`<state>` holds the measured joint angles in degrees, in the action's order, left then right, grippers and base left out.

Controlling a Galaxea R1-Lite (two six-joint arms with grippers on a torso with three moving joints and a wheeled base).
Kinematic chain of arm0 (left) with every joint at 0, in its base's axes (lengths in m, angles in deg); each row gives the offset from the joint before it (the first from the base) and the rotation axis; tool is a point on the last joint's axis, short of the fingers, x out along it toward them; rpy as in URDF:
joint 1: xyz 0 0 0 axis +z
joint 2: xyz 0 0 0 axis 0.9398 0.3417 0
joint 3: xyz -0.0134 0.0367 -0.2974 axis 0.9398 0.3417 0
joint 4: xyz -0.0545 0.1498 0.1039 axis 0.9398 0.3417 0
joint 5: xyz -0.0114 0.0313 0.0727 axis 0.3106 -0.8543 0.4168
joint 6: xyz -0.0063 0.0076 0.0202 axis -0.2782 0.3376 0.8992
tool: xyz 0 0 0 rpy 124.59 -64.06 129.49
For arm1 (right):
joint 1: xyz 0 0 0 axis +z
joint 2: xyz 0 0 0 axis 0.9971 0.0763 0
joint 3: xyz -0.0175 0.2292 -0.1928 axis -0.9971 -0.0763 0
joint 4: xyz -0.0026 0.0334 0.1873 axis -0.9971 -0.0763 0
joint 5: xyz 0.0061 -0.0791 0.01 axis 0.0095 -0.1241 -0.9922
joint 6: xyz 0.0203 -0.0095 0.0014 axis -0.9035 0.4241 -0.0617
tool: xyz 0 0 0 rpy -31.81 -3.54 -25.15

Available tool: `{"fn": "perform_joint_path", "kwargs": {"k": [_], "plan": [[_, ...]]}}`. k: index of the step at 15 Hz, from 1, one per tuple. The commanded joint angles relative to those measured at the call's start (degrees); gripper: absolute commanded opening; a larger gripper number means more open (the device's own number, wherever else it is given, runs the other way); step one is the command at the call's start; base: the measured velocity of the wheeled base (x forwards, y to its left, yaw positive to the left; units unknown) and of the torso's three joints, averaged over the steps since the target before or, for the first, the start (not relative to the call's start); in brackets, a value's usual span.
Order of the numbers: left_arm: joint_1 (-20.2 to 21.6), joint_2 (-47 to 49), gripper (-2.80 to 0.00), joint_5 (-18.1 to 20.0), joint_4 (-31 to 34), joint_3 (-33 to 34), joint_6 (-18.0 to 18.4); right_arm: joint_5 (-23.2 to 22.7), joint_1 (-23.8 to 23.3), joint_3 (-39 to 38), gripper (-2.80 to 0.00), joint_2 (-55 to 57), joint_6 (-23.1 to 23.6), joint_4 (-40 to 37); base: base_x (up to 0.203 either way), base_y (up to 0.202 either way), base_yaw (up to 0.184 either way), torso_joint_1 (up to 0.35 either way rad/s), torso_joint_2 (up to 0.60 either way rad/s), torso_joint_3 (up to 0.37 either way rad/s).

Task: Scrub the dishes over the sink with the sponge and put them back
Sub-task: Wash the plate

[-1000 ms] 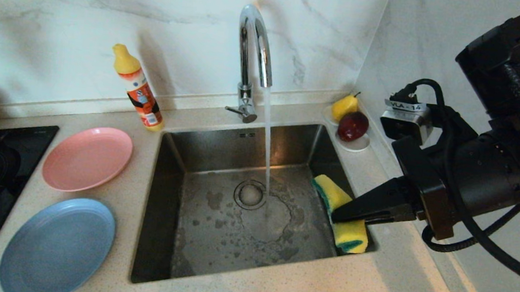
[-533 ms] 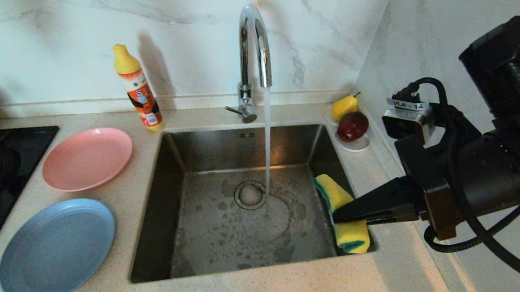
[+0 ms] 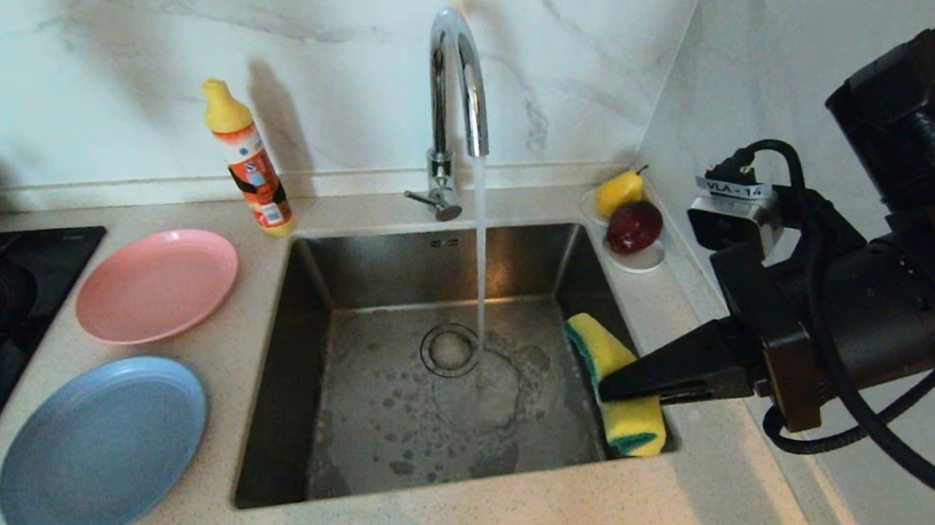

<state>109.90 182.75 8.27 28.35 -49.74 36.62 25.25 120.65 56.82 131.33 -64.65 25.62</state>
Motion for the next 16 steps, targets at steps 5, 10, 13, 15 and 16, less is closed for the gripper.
{"fn": "perform_joint_path", "kwargs": {"k": [5,10,13,15,16], "plan": [[-5.03,11.41,0.0,-1.84,-0.61,-4.44,0.3,-0.21,0.04,-0.08,-2.8,0.41,-0.23,-0.2,0.0,0.0,0.0,0.0,0.0,0.0],[-7.59,15.62,0.0,-1.21,-1.32,-4.68,-1.61,-0.21,0.04,-0.08,-2.8,0.73,-0.28,-0.2,0.0,0.0,0.0,0.0,0.0,0.0],[-8.06,16.98,0.0,-0.82,-2.1,-4.51,-2.78,-0.21,0.04,-0.6,-2.8,0.78,-0.23,0.01,0.0,0.0,0.0,0.0,0.0,0.0],[-8.06,17.71,0.0,-0.5,-2.22,-4.51,-3.23,-0.21,0.04,-1.05,-2.8,0.85,-0.23,0.15,0.0,0.0,0.0,0.0,0.0,0.0],[-8.12,17.97,0.0,0.4,-2.98,-4.43,-3.95,-0.21,0.04,-1.05,-2.8,0.85,-0.23,0.15,0.0,0.0,0.0,0.0,0.0,0.0]]}}
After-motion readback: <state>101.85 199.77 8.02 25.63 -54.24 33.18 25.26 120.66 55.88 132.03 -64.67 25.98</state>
